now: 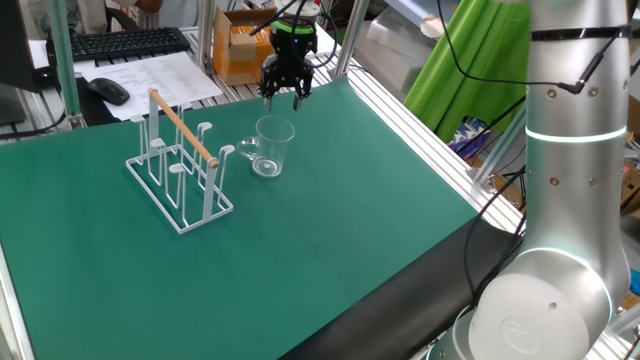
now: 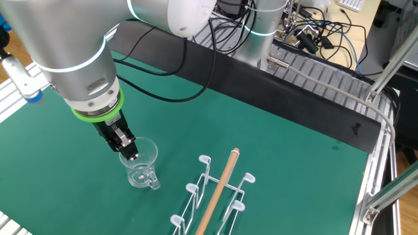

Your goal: Put the cup on the cup rack

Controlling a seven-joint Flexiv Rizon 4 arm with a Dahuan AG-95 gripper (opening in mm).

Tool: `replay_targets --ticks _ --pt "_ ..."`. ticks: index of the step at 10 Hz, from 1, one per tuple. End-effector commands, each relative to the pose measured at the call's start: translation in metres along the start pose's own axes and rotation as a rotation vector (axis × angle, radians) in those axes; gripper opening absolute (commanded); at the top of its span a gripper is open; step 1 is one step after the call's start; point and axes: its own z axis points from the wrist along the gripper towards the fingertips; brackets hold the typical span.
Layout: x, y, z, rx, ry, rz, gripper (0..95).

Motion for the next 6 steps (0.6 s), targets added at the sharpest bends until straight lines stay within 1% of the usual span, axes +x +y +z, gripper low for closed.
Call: replay_targets --ticks 1,4,6 --pt "0.0013 -0.0006 0.0002 -0.001 -0.003 -0.002 57.0" --pt "0.0014 -0.0006 0.0002 0.0 -0.004 -0.002 57.0" --pt "0.0014 -0.0006 0.0002 -0.007 -0.001 0.002 57.0"
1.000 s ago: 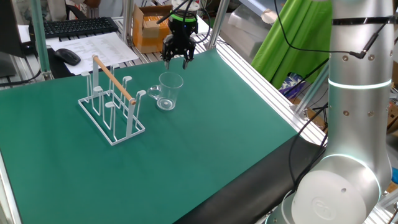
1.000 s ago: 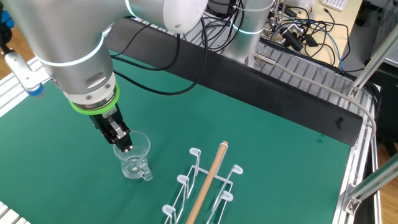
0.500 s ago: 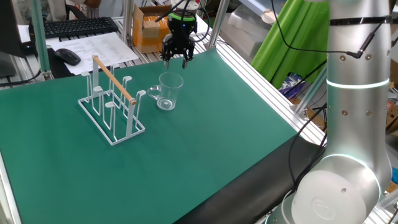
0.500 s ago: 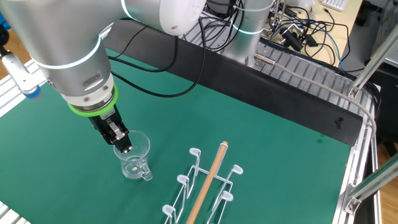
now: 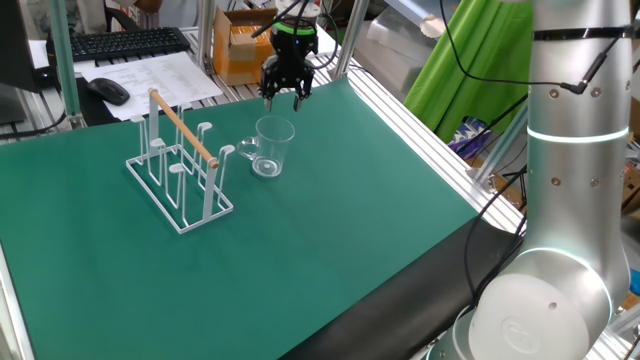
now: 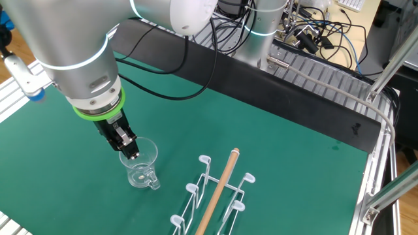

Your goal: Put the cup on the cup rack

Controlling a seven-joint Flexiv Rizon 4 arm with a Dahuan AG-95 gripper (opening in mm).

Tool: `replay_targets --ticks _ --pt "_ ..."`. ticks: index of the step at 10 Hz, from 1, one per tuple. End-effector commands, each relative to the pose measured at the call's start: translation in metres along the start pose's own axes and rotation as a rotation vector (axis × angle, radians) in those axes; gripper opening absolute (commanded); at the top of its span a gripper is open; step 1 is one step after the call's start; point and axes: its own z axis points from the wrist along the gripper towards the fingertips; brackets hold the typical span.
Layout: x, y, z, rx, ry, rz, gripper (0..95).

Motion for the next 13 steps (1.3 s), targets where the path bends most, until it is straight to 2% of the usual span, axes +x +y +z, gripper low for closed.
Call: replay_targets --ticks 1,5,8,10,11,12,13 --pt "-0.0004 0.0004 -0.0001 -0.019 0.009 0.005 57.0" --pt "-0.0004 0.0004 -0.0001 -0.037 0.008 0.022 57.0" --pt "-0.0004 0.0004 -0.0001 -0.032 0.005 0.075 57.0" --pt "-0.0004 0.0004 -0.0001 -0.019 0.004 0.121 57.0" --pt "-0.0004 0.0004 -0.0001 -0.016 0.002 0.127 57.0" --pt "-0.0004 0.0004 -0.0001 -0.001 -0.003 0.138 57.0" --pt "-0.0004 0.0004 -0.0001 -0.002 -0.003 0.14 57.0"
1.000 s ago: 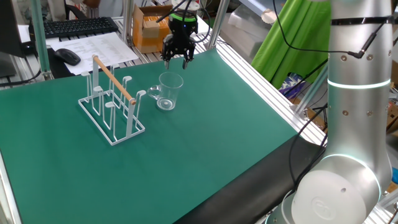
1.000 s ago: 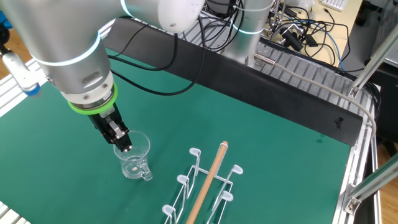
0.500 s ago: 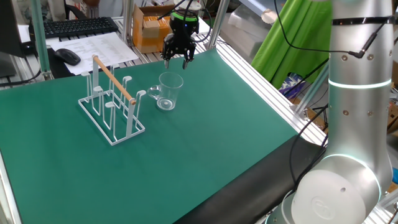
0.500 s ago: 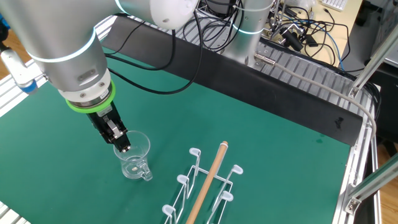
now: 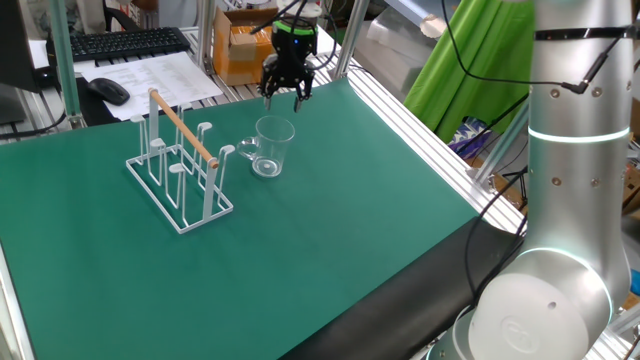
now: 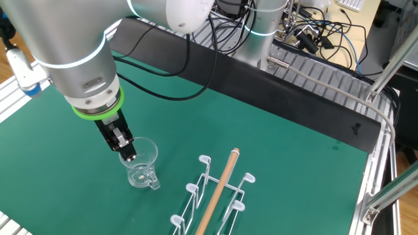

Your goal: Put the cup on the cup rack

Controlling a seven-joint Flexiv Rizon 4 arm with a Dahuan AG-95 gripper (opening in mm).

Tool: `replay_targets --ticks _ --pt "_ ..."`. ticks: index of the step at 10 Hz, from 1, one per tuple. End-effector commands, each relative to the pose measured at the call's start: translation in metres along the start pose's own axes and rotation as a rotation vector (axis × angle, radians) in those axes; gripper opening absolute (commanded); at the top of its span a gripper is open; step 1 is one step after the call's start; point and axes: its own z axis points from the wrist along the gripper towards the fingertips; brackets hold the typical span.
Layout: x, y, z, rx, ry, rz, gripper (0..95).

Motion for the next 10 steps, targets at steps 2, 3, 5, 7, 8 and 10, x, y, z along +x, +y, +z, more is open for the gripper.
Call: replay_targets --ticks 2,3,5,7,8,10 --pt "0.001 0.0 0.0 0.003 -0.004 0.008 57.0" --pt "0.001 0.0 0.0 0.003 -0.004 0.008 57.0" --pt "0.007 -0.005 0.002 0.002 -0.005 0.0 57.0" --pt "0.014 -0.01 0.005 0.003 -0.01 -0.009 57.0" --pt "0.016 -0.012 0.006 0.003 -0.011 -0.01 57.0" --pt "0.015 -0.018 0.011 0.001 -0.014 -0.012 57.0"
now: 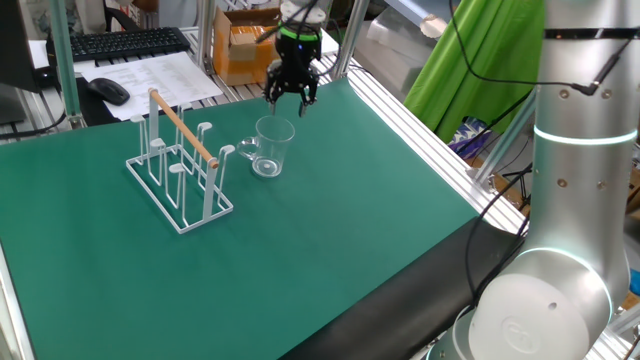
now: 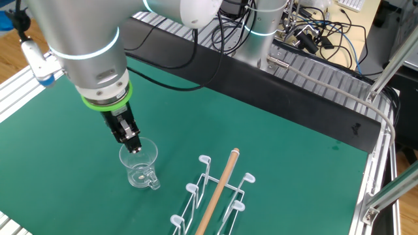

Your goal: Put the cup on the cup rack

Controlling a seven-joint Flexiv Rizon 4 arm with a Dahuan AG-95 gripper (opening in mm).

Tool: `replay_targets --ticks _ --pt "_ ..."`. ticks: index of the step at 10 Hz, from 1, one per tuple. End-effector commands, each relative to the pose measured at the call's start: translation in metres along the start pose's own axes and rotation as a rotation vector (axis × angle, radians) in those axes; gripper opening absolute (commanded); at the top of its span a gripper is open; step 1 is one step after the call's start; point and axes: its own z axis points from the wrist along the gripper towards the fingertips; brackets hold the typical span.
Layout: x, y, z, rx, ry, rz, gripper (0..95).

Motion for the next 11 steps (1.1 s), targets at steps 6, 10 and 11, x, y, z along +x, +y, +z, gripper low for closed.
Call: replay_targets --ticks 6,10,11 --pt "-0.002 -0.012 0.018 -0.017 -0.006 -0.025 57.0" --pt "0.001 -0.015 0.031 -0.033 -0.022 -0.023 57.0" --pt "0.0 -0.015 0.034 -0.037 -0.025 -0.022 57.0"
